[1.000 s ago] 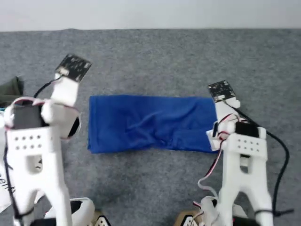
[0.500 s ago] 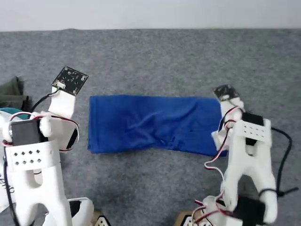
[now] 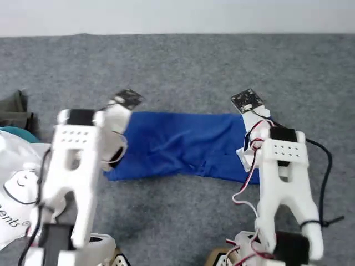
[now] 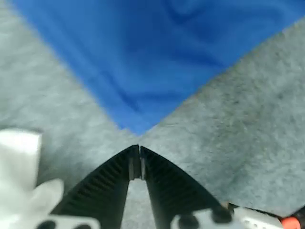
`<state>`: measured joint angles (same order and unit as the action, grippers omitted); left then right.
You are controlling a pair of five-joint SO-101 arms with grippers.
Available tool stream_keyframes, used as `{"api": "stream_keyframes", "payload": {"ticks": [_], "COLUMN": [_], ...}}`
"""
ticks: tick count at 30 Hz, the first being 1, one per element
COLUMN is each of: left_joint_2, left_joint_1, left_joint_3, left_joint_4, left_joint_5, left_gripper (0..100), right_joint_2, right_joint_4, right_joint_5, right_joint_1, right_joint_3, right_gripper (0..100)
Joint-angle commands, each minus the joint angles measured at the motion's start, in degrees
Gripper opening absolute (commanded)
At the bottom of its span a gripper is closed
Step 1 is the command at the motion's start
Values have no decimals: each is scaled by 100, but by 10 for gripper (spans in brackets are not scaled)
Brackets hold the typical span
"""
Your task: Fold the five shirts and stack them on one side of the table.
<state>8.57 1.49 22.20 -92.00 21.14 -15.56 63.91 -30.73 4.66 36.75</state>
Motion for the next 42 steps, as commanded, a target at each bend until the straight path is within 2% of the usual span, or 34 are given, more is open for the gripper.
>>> {"api": "stream_keyframes", "payload": {"ticks": [1,8,11,15,19,26,32,36,42], "left_joint_2": [-659,-1811,-2101,-2365,-2391,-2295,-1556,-1609,-2681], "left_joint_1": [246,105,-273,-932,-1213,-1037,-809,-343,-26], "left_joint_3": [-321,-330,-347,-505,-664,-1402,-2448,-2659,-2800], "left_joint_4": [123,791,1020,1125,993,273,-141,185,1081], "left_joint_5": [35,62,97,492,642,659,475,35,-316], "left_gripper": [5,5,5,5,5,5,5,5,6], "right_joint_2": [418,1253,1376,1429,1420,1393,1376,1376,1376], "right_joint_4": [-259,-426,-453,-453,-453,-400,-198,-198,-224], "right_joint_5": [-9,-18,-26,-26,-35,-35,-26,-26,-26], "right_joint_1": [-40,-31,-31,-31,-22,-31,-40,-31,-31], "right_joint_3": [-299,-325,-325,-325,-325,-325,-325,-325,-325], "right_gripper": [10,10,10,10,10,10,10,10,10]}}
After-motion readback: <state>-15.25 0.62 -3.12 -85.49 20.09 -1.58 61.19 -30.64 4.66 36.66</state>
